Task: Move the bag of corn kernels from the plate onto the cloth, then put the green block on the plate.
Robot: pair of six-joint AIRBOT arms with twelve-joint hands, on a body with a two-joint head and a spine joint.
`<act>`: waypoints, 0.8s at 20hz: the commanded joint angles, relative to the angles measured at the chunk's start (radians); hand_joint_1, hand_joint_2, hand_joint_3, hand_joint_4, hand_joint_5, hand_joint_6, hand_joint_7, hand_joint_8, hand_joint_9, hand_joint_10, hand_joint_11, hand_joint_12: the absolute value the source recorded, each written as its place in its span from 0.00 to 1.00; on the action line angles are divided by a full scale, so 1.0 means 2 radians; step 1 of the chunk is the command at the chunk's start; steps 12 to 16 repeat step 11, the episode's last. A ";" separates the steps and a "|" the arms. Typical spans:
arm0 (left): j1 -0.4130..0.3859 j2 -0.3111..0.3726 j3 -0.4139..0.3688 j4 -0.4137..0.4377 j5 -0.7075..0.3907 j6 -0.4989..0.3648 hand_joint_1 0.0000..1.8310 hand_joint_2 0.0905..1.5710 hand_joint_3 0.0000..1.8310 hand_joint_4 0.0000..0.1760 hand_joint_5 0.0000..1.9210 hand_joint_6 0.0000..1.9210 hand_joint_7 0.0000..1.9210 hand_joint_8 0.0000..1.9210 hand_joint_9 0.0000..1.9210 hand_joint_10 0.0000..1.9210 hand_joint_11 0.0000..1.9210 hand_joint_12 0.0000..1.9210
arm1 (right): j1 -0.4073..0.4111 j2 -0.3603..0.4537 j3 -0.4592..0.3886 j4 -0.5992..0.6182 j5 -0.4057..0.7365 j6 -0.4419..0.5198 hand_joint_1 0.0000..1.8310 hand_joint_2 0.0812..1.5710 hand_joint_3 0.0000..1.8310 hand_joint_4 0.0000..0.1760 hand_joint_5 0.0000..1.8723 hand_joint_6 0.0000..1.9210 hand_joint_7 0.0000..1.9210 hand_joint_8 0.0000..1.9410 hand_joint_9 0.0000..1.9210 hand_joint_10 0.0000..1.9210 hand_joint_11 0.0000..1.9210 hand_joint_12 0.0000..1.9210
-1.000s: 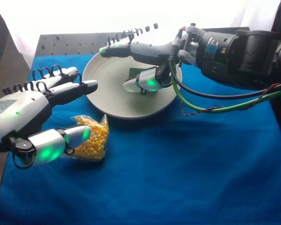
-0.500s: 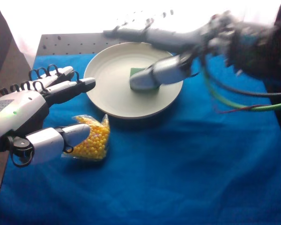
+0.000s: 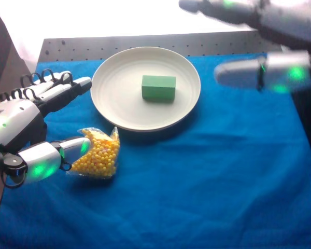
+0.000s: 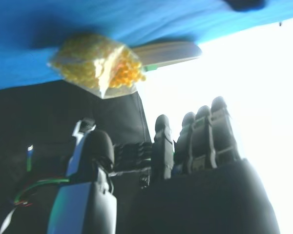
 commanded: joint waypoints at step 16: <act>-0.006 0.037 -0.007 0.030 -0.134 0.003 0.27 0.87 0.00 0.66 0.00 0.00 0.00 0.00 0.00 0.00 0.00 0.00 | -0.275 0.103 -0.117 0.291 0.321 -0.126 0.23 0.88 0.00 0.00 0.00 0.00 0.00 0.00 0.00 0.00 0.00 0.26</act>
